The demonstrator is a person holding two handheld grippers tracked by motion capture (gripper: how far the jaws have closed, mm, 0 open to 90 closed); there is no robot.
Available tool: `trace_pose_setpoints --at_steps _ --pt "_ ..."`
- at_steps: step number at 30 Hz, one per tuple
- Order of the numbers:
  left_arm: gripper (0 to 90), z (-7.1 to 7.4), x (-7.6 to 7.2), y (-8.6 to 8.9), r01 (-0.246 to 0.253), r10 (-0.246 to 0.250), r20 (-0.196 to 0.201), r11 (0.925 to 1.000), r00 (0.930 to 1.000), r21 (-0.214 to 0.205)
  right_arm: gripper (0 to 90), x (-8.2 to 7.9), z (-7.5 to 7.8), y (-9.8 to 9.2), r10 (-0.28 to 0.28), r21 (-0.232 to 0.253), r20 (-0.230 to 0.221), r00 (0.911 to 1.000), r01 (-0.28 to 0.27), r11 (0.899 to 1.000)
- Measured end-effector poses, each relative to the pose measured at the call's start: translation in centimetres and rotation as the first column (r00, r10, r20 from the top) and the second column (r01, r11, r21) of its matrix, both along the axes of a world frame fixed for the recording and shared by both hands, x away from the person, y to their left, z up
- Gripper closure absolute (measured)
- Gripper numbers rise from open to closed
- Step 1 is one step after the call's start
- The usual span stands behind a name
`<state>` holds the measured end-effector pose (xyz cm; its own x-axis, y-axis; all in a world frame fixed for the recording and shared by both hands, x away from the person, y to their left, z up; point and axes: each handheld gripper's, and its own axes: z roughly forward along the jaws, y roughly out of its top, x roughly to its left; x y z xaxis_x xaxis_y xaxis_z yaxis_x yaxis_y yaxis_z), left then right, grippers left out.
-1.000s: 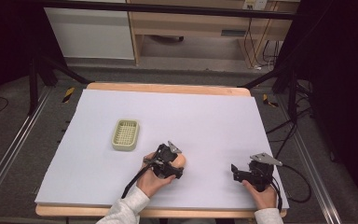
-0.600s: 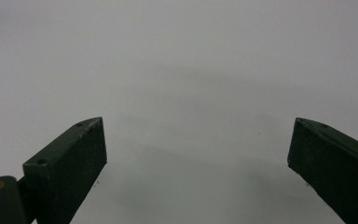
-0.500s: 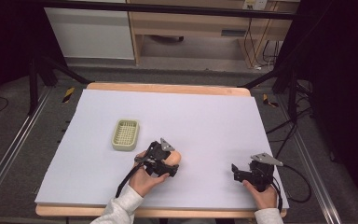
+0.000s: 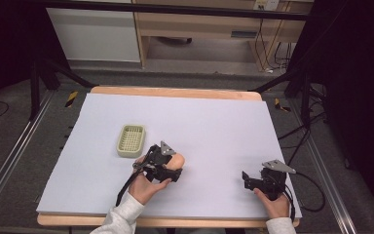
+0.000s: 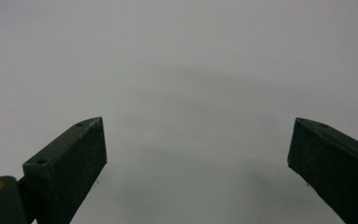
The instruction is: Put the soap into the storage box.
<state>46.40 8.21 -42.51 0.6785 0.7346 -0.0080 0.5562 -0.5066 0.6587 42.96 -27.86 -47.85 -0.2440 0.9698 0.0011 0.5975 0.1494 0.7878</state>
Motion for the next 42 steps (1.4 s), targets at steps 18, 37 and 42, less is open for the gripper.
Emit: trace_pose_setpoints --at_steps 18,37,42 --pt "31.3 1.7 0.2 2.7 -0.074 0.076 0.034 0.9965 0.9966 -0.037 4.7 0.0 0.1 0.0 -0.003 0.005 0.0 1.0 0.003 1.0" --pt "31.5 3.7 1.1 6.4 -0.172 0.179 0.08 0.9816 0.9806 -0.083 4.7 -0.1 0.1 0.0 0.0 0.007 0.003 1.0 0.0 1.0" --pt "31.5 3.7 1.6 7.0 -0.197 0.205 0.082 0.9764 0.9755 -0.087 4.7 0.0 0.1 0.0 -0.001 0.007 0.003 1.0 0.001 1.0"
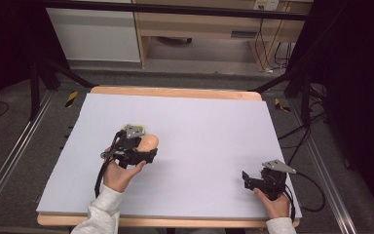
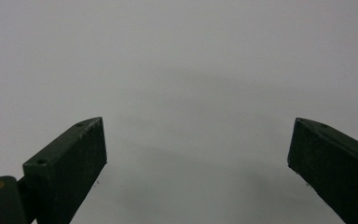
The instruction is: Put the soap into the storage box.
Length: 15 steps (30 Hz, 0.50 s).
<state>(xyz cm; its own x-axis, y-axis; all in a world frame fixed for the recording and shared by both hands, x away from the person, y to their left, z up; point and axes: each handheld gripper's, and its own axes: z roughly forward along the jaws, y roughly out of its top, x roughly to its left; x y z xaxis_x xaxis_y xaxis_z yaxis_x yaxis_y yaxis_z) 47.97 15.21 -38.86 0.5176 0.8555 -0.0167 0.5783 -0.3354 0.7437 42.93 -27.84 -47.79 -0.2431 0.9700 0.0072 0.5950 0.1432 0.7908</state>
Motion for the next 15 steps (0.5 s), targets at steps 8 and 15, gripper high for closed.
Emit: trace_pose_setpoints --at_steps 8,15 --pt "31.5 0.0 0.8 1.0 -0.03 0.03 0.003 0.9995 0.9995 0.002 4.7 0.0 0.0 0.1 0.0 0.0 0.002 1.0 0.0 1.0" --pt "31.5 0.0 1.6 1.9 -0.066 0.066 0.005 0.9978 0.9978 -0.003 4.7 0.1 0.0 0.1 0.0 -0.004 0.0 1.0 0.0 1.0"
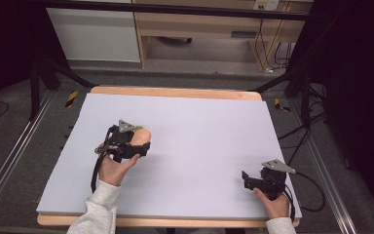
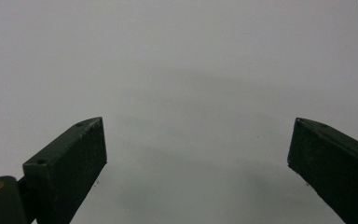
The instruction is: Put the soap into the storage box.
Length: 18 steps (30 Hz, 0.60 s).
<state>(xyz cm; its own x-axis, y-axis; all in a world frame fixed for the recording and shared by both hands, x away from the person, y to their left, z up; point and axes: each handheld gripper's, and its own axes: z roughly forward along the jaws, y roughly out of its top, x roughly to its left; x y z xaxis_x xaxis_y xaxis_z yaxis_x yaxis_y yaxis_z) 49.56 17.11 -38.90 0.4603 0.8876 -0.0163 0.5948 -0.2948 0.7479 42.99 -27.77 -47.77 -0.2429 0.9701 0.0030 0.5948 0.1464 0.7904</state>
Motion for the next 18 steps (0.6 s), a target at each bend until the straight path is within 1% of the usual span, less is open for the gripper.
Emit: trace_pose_setpoints --at_steps 2,5,9,11,14,18 --pt "31.5 0.0 0.3 0.2 -0.008 0.008 0.0 1.0 1.0 0.0 4.7 0.0 0.0 0.0 0.0 -0.004 0.003 1.0 0.0 1.0" --pt "31.5 0.0 0.8 0.4 -0.015 0.015 -0.003 0.9998 0.9999 0.012 4.7 0.1 -0.1 0.0 0.002 -0.005 0.002 1.0 -0.002 1.0" --pt "31.6 -0.1 1.6 0.9 -0.031 0.031 0.0 0.9995 0.9995 0.011 4.7 0.1 -0.1 0.0 -0.001 -0.005 0.001 1.0 0.001 1.0" --pt "31.5 -0.1 1.8 1.1 -0.04 0.04 -0.006 0.9991 0.9992 0.016 4.7 0.1 -0.1 0.0 -0.003 -0.006 0.002 1.0 0.003 1.0" --pt "31.6 -0.1 2.1 1.4 -0.05 0.05 -0.004 0.9987 0.9987 0.011 4.7 0.1 -0.1 0.0 -0.003 -0.007 0.002 1.0 0.003 1.0" --pt "31.6 -0.2 2.7 1.6 -0.059 0.059 -0.005 0.998 0.9982 0.022 4.7 0.1 -0.1 0.0 0.001 -0.009 0.002 1.0 -0.001 1.0"
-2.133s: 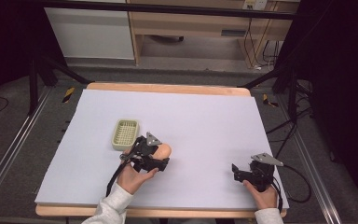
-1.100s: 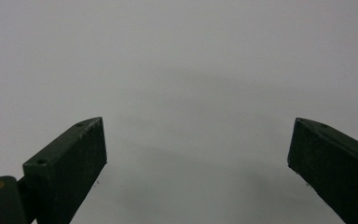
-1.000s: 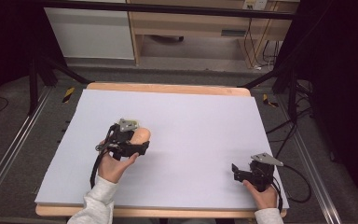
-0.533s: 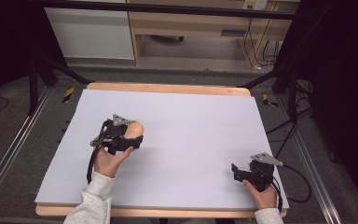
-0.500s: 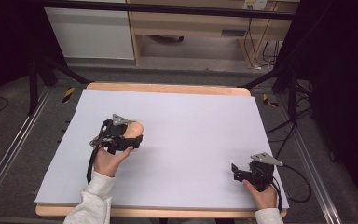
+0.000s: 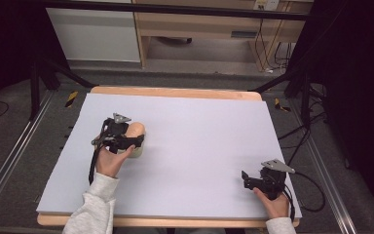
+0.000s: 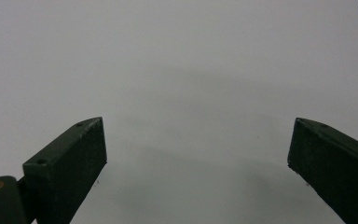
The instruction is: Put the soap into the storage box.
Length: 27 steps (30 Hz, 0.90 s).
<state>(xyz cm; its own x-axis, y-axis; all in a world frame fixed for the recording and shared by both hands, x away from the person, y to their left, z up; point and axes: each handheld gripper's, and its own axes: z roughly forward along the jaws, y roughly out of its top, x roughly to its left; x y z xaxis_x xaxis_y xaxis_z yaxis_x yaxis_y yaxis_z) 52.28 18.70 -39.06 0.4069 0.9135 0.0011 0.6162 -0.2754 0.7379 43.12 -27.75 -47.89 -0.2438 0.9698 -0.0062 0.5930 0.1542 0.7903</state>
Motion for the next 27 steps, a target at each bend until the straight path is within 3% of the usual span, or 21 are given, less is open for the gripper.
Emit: trace_pose_setpoints --at_steps 27 --pt "31.6 -2.0 2.4 0.8 -0.051 0.051 -0.02 0.9985 0.9985 0.018 4.7 0.1 0.0 0.0 -0.003 0.005 -0.006 1.0 0.003 1.0"
